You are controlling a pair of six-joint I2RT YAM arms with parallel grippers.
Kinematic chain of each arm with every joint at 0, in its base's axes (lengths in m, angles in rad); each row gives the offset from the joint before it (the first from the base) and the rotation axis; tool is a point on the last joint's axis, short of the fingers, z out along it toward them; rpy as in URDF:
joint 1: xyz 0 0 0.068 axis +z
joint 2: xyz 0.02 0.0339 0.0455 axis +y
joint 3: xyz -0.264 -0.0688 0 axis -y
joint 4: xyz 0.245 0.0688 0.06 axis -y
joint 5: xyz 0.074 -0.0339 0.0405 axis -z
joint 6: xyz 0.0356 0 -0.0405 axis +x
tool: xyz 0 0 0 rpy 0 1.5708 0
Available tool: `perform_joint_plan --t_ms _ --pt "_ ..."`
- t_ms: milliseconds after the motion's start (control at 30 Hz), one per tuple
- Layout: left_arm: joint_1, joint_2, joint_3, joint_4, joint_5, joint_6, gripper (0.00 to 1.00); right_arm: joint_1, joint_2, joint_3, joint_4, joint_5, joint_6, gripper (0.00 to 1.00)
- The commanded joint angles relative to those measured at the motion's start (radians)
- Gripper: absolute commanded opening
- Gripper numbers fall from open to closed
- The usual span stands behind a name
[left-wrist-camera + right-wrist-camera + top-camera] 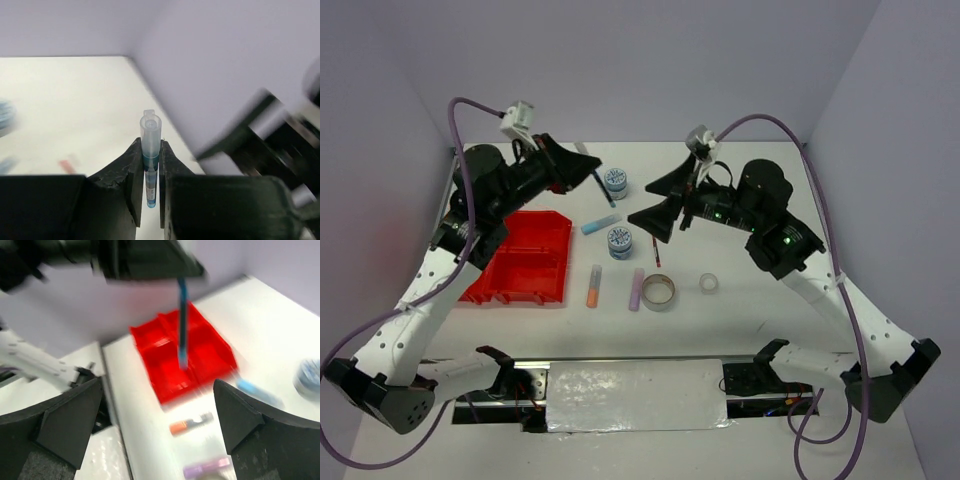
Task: Sort the stationery into containers
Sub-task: Place the pen in the storage box.
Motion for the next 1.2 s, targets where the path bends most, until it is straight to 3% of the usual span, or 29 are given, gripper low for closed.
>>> perform_joint_plan --t_ms 0,67,233,467,800,1067,1167 --pt "0.131 -0.001 0.009 -0.197 -0.301 -0.027 0.0 -0.065 -0.112 -0.115 -0.041 0.124 -0.03 1.0" --pt "0.185 -0.002 -0.034 -0.205 -0.358 -0.056 0.0 -0.131 -0.183 -0.184 -0.023 0.13 -0.007 1.0" --pt "0.31 0.037 -0.181 -0.139 -0.597 -0.047 0.0 -0.154 -0.266 -0.221 -0.055 0.106 -0.007 1.0" --pt "0.394 0.174 -0.276 0.02 -0.685 -0.081 0.0 -0.154 -0.344 -0.285 -0.061 0.07 0.021 1.0" --pt "0.411 0.33 -0.4 0.14 -0.669 -0.145 0.0 -0.154 -0.343 -0.288 -0.104 0.047 -0.009 1.0" --pt "0.408 0.331 -0.543 0.202 -0.644 -0.247 0.0 -0.154 -0.304 -0.255 -0.13 0.026 -0.042 1.0" --pt "0.408 0.341 -0.542 0.194 -0.63 -0.244 0.08 -0.154 -0.295 -0.251 -0.133 0.017 -0.048 1.0"
